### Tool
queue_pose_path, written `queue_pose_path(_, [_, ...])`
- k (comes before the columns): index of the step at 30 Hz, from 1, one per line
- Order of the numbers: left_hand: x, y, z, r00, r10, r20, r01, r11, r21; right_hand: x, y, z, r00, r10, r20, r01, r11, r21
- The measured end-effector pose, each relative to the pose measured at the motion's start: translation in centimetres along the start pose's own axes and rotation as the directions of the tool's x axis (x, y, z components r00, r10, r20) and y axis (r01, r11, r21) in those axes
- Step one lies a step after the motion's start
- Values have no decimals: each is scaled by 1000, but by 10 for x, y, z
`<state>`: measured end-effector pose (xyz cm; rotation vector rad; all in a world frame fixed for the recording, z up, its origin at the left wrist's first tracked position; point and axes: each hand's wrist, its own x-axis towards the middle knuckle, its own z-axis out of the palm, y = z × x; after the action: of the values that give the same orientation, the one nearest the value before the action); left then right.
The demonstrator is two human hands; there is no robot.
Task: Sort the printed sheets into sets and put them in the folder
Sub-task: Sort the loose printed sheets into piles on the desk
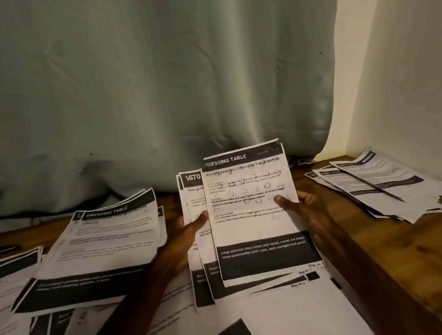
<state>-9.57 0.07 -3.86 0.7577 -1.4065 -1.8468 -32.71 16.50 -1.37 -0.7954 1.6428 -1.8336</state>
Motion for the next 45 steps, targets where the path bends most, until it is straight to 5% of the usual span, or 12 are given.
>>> queue_pose_path(7, [1,-3,-8,999,-5,-49,4,1000,-26,0,-2,-1,997,-17,-76,14,999,-40])
queue_pose_path(11, [2,-3,-11,999,8,-52,-11,999,-50,2,-1,-13,986,-33,-162,46,996,74])
queue_pose_path(23, [-3,-3,-12,998,16,-58,-21,996,-86,11,-7,-10,969,90,-229,-73,994,85])
queue_pose_path(39, [-10,-4,-3,988,112,-103,-118,991,-63,0,-5,-1,999,37,36,-39,998,49])
queue_pose_path(45, [-16,-4,-4,993,105,-62,-109,992,-66,-7,-10,-13,993,-8,-122,29,984,178])
